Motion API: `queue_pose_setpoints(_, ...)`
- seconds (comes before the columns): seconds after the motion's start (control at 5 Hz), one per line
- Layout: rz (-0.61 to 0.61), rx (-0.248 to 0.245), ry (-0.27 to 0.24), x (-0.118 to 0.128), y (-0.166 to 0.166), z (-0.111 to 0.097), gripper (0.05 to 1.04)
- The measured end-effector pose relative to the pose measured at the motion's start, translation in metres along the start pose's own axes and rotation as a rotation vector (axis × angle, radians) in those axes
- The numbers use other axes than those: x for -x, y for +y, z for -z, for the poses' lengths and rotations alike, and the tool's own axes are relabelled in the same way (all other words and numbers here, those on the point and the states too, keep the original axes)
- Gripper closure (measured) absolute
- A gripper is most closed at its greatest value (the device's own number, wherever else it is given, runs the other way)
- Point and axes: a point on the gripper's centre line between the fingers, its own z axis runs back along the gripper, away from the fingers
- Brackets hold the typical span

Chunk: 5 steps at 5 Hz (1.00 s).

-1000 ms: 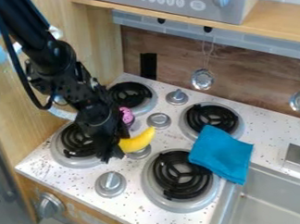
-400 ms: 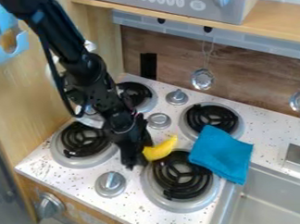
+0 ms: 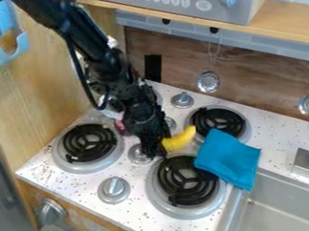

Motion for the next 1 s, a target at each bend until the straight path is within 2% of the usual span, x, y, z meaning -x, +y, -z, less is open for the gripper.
queue_pose_setpoints(0.2, 0.019, -0.002, -0.012, 0.005, -0.016, 0.004, 0.486)
queue_pose_setpoints(0.4, 0.09, -0.033, -0.026, 0.012, -0.023, 0.014, 0.192)
queue_pose_setpoints(0.6, 0.151, -0.032, -0.029, 0.013, -0.025, 0.014, 0.076)
queue_pose_setpoints(0.8, 0.256, -0.038, -0.054, 0.008, -0.025, 0.014, 0.08)
queue_pose_setpoints(1.0, 0.405, -0.003, -0.053, 0.009, -0.022, 0.004, 0.082)
